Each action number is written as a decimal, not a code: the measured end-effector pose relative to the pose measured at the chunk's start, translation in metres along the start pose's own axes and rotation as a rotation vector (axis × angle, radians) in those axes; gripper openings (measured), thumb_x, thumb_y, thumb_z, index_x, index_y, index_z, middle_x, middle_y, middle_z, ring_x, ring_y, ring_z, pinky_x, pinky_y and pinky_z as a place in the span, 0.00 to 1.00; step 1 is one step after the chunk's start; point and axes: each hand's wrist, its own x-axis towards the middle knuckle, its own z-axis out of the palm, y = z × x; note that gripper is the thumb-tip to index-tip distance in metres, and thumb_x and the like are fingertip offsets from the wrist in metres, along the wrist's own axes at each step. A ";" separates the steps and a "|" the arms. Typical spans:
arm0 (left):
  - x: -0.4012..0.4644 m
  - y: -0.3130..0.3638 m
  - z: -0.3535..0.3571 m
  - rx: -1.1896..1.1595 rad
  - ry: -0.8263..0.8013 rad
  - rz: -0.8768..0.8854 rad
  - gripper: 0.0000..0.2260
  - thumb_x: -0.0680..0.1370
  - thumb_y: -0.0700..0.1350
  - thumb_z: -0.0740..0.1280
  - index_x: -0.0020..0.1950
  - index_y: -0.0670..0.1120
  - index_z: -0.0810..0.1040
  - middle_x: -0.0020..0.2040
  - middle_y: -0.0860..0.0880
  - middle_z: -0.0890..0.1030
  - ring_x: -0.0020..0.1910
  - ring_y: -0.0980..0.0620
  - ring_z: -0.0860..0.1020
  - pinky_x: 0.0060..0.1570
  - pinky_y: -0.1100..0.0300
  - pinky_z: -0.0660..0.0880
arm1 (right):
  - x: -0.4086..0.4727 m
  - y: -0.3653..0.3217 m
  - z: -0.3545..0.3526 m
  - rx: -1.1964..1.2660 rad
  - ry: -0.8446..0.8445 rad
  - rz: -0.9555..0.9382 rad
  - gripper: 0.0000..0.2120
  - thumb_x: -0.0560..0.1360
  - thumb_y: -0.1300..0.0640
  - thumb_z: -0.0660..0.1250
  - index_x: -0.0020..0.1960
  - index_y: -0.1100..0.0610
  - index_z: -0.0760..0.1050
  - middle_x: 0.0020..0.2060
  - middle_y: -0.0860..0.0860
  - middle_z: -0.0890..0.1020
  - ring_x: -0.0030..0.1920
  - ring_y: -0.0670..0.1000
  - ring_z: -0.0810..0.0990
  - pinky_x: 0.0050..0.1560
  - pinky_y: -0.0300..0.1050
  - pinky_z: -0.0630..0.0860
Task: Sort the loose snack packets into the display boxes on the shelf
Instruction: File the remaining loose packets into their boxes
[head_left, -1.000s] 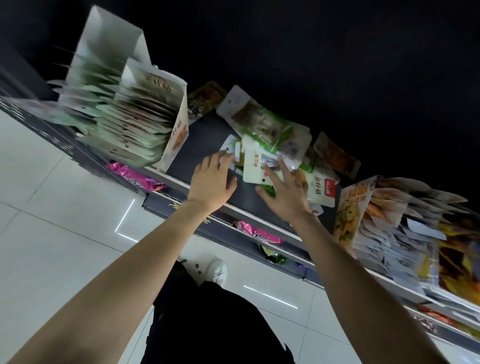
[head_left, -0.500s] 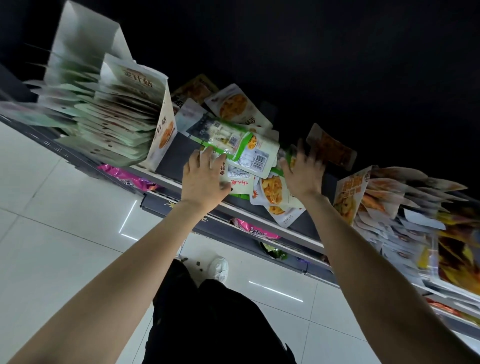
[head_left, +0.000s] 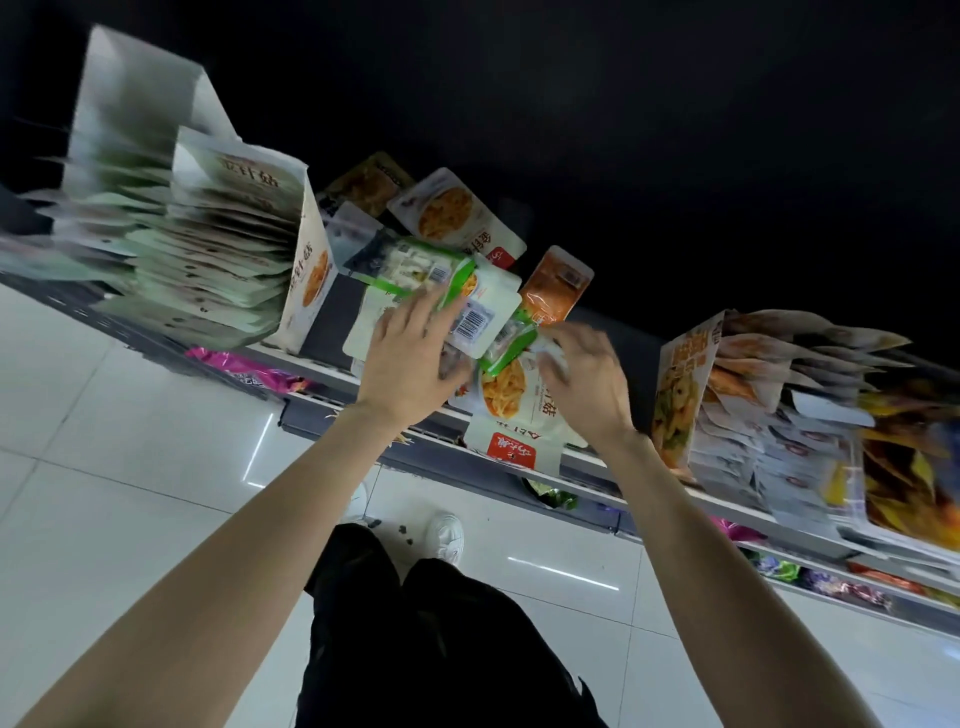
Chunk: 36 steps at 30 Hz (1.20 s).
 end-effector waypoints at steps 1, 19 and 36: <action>0.003 0.005 0.000 0.022 -0.062 0.046 0.31 0.76 0.59 0.61 0.76 0.52 0.56 0.77 0.49 0.54 0.76 0.44 0.51 0.72 0.40 0.54 | 0.009 0.005 0.000 -0.041 0.021 0.014 0.17 0.77 0.60 0.63 0.66 0.58 0.73 0.63 0.56 0.75 0.64 0.57 0.71 0.65 0.56 0.69; 0.015 0.023 0.008 0.188 -0.343 0.010 0.44 0.68 0.68 0.67 0.76 0.60 0.47 0.78 0.52 0.43 0.76 0.42 0.40 0.70 0.34 0.47 | 0.036 0.006 -0.032 -0.693 -0.311 0.017 0.13 0.79 0.63 0.56 0.63 0.61 0.68 0.52 0.59 0.81 0.51 0.60 0.81 0.46 0.47 0.74; -0.036 0.119 -0.090 -0.405 -0.169 0.252 0.11 0.74 0.46 0.71 0.56 0.49 0.77 0.50 0.55 0.82 0.43 0.53 0.80 0.40 0.60 0.75 | -0.104 -0.035 -0.137 0.667 0.180 0.315 0.36 0.71 0.56 0.74 0.71 0.49 0.57 0.55 0.47 0.79 0.51 0.44 0.80 0.48 0.39 0.78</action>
